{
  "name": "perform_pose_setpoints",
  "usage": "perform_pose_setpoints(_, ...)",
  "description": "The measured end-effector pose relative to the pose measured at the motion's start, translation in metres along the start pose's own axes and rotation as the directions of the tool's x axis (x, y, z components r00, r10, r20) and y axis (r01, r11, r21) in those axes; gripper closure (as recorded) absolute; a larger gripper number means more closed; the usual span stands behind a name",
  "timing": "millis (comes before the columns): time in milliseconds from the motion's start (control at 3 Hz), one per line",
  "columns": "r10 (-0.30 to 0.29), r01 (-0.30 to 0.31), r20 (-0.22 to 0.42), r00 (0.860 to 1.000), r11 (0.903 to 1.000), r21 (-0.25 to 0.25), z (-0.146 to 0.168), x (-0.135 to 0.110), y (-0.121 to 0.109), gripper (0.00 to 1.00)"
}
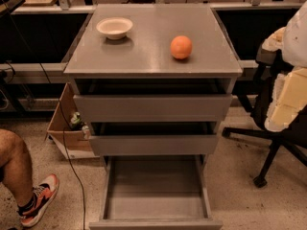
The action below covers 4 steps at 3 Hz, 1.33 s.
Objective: Place orange into bottom drawer
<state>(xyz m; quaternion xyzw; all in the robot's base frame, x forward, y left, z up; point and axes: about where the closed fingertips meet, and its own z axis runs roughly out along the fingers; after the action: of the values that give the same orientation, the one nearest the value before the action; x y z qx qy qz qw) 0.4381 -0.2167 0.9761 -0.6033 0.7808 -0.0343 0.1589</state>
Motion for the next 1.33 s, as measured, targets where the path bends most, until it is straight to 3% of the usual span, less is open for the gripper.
perform_pose_setpoints(333, 0.003, -0.003, 0.015, 1.000, 1.0000, -0.001, 0.004, -0.002, -0.006, 0.00)
perform_pose_setpoints(667, 0.021, -0.020, 0.088, 0.996, 0.9997, -0.016, 0.027, -0.015, -0.034, 0.00)
perform_pose_setpoints(1000, 0.060, -0.055, 0.190, 0.980, 0.9980, -0.031, 0.062, -0.056, -0.087, 0.00)
perform_pose_setpoints(1333, 0.132, -0.116, 0.280, 0.951, 0.9906, -0.072, 0.100, -0.096, -0.143, 0.00)
